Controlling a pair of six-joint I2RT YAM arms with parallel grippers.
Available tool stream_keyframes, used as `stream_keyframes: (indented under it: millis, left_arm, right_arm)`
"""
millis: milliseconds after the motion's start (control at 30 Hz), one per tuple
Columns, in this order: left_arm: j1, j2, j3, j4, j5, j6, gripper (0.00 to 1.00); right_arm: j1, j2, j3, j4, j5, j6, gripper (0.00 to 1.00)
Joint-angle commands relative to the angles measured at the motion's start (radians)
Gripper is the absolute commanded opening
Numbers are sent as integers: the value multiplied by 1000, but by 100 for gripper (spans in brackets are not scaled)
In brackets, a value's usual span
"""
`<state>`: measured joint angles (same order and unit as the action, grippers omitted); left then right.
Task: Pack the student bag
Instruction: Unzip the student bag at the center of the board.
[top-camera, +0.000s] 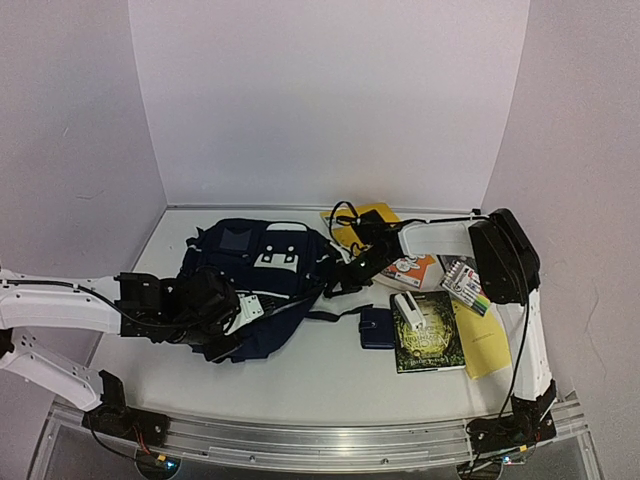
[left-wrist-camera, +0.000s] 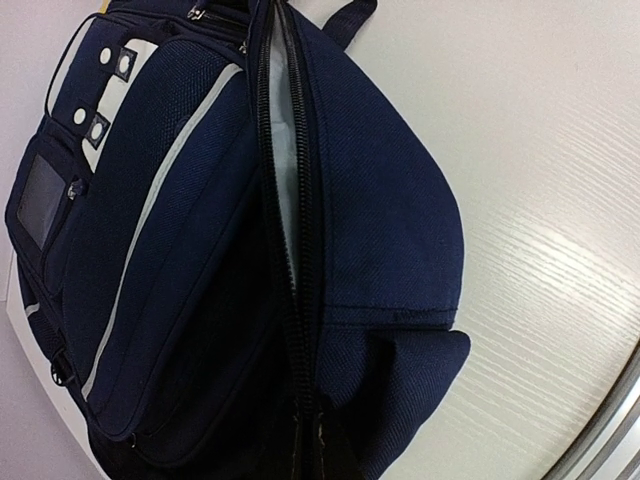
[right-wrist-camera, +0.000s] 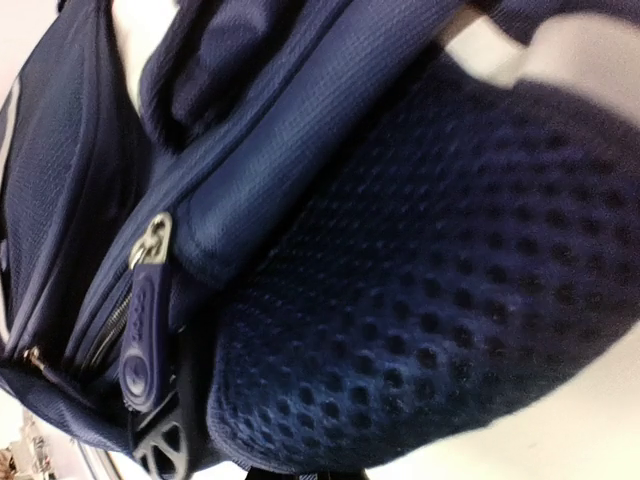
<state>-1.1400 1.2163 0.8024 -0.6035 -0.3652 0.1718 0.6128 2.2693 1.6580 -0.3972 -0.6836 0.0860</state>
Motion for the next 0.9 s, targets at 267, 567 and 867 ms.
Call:
stream_keyframes:
  millis: [267, 567, 867]
  left_arm:
    - [-29, 81, 84, -79, 57, -8, 0]
    - [-43, 239, 177, 28, 140, -18, 0]
    - [-47, 439, 297, 84, 157, -46, 0]
  right_arm:
    - [-48, 63, 207, 11, 324, 48, 0]
    - [-30, 132, 328, 9, 278, 96, 2]
    - [49, 201, 454, 9, 268, 131, 7]
